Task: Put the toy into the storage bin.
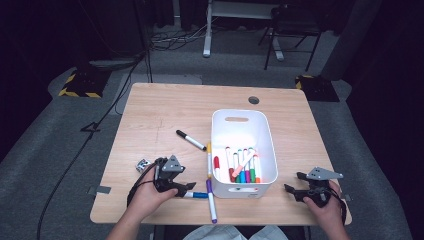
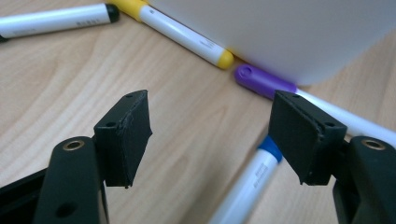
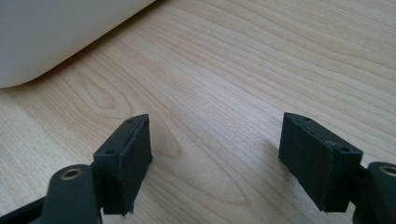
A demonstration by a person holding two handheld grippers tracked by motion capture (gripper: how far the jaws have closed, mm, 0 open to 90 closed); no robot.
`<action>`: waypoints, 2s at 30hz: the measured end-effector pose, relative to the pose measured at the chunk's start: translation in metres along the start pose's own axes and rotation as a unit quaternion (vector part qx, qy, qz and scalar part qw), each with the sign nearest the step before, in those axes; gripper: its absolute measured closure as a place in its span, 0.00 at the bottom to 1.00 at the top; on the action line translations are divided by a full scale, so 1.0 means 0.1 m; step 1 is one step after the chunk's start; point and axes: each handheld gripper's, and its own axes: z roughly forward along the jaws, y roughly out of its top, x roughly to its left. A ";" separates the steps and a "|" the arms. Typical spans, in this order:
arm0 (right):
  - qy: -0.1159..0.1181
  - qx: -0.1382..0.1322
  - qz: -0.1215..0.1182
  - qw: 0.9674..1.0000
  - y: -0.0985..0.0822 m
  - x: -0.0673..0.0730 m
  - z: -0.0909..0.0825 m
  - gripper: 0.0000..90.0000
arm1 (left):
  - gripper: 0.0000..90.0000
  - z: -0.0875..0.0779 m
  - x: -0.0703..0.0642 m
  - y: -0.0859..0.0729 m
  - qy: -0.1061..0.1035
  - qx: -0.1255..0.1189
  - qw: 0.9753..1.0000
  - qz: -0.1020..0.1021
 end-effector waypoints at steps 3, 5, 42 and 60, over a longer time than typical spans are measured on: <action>0.000 0.000 0.000 1.000 0.00 0.00 0.00 0.28 | 0.35 -0.02 -0.04 -0.06 0.001 0.000 1.000 0.005; 0.000 0.000 0.000 1.000 0.00 0.00 0.00 0.28 | 0.36 -0.02 -0.06 -0.11 -0.005 0.003 1.000 0.005; 0.003 0.000 0.000 1.000 0.00 0.00 0.00 0.28 | 0.85 0.11 0.01 -0.20 -0.004 0.052 0.999 0.011; 0.003 -0.001 -0.001 1.000 0.00 0.00 0.00 0.28 | 0.85 -0.21 0.10 0.00 -0.007 -0.014 1.000 -0.005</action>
